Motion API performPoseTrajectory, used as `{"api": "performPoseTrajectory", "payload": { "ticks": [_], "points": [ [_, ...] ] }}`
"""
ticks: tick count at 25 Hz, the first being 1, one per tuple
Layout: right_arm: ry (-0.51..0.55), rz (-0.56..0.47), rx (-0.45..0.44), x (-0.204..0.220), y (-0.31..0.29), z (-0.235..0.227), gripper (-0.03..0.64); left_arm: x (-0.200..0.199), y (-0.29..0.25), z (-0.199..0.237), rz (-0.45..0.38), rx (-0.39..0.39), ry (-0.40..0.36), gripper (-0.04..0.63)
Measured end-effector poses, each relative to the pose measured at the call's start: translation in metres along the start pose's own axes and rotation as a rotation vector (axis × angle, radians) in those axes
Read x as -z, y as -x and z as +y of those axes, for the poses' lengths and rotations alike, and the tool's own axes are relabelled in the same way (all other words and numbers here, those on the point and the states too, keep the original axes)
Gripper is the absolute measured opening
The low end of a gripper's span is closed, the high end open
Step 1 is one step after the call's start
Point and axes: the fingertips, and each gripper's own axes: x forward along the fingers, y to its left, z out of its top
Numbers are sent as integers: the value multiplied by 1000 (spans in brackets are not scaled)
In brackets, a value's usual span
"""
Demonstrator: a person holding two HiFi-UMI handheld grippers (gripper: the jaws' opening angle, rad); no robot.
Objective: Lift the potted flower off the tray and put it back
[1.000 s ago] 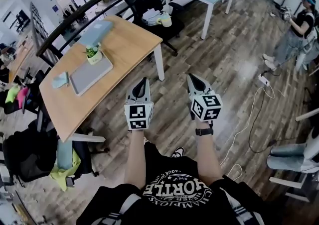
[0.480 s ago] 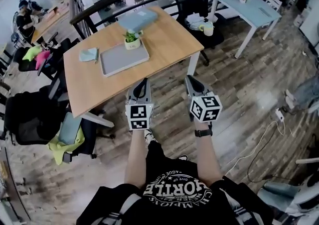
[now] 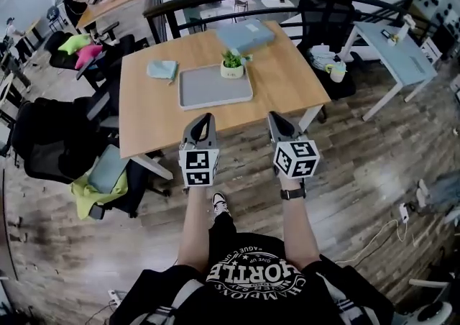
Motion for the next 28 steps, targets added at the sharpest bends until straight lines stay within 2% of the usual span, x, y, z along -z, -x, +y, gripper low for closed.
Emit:
{"api": "performPoseTrajectory", "payload": {
  "ticks": [4,10,17,22,28],
  "points": [
    [28,9,-52,-9,-51,14,18,2,-21,37,11,-27,-3,20],
    [58,26,-109,-16,-120,35,17,1,-61,96,-17,-81,12,20],
    [36,46,-91,-12,-189,42,17,11,-96,149,-20,-75,32,18],
    [-3,39,-73,-4,-223,50,17,23,-101,182,-41,-81,111,18],
    [5,59,-56,12,-246,55,17,51,-109,198,18,-53,109,18]
  ]
}}
